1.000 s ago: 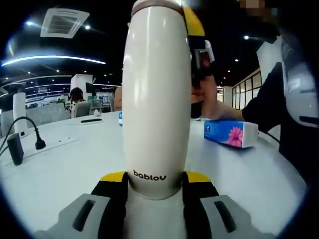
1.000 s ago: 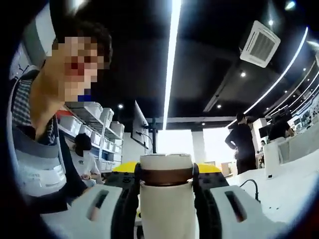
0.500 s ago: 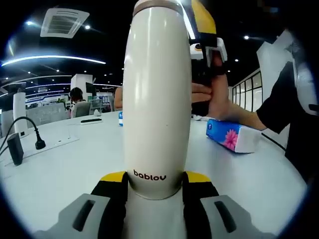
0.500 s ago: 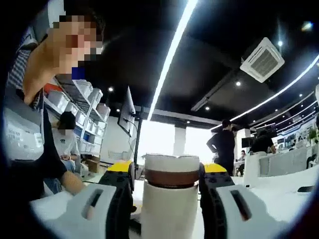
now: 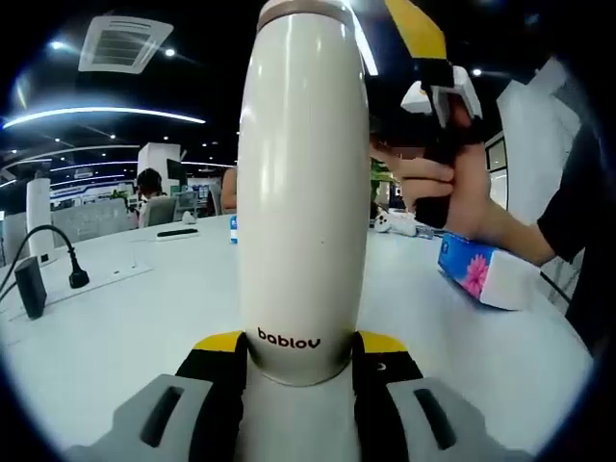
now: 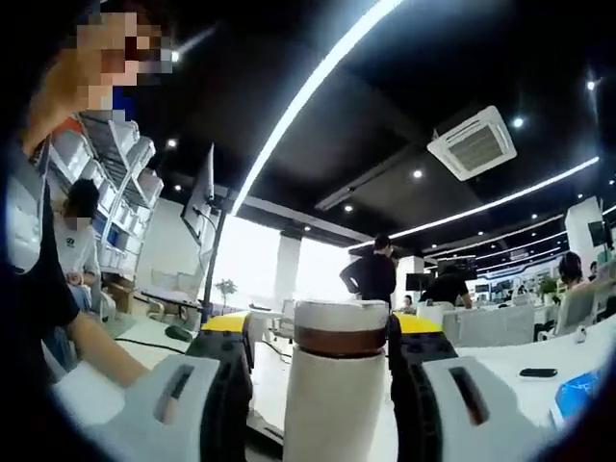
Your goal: Grasp the water cup twist off the cup lid place the cup lid on the table
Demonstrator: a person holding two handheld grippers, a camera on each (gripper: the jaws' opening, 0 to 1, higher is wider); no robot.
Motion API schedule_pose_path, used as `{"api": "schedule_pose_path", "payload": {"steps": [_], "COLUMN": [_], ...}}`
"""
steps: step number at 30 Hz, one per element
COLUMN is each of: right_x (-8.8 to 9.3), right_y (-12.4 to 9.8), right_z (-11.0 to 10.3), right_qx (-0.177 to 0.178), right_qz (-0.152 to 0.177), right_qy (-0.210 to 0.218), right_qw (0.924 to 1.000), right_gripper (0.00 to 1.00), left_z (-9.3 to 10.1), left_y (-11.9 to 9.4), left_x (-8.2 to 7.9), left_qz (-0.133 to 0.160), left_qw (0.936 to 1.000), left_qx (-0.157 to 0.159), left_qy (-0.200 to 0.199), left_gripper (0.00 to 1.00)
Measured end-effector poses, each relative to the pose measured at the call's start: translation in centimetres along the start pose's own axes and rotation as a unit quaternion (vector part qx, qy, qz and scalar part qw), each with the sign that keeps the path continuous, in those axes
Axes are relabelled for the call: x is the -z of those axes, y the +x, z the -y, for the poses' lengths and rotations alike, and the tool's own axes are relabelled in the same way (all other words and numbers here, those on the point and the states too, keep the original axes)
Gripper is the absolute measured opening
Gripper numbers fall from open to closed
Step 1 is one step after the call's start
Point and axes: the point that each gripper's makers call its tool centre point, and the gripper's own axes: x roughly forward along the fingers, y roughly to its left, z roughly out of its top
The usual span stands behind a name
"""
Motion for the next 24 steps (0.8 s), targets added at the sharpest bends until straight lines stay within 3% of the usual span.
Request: {"api": "schedule_pose_path", "payload": {"steps": [6, 15, 24], "right_x": [0.01, 0.52, 0.47], "right_y": [-0.31, -0.15, 0.06], "right_z": [-0.1, 0.06, 0.34], "right_qx": [0.048, 0.076, 0.112], "right_qz": [-0.014, -0.025, -0.033], "right_qy": [-0.025, -0.022, -0.051], "right_qw": [0.9985, 0.9965, 0.9918], "right_gripper": [0.57, 0.57, 0.57], "left_z": [0.29, 0.53, 0.51], "left_y": [-0.15, -0.3, -0.34], "left_x": [-0.01, -0.04, -0.05], "left_qz": [-0.001, -0.001, -0.001], "left_qw": [1.0, 1.0, 1.0], "left_qx": [-0.002, -0.003, -0.003], "left_qy": [0.0, -0.001, -0.001], "left_gripper": [0.45, 0.45, 0.45]}}
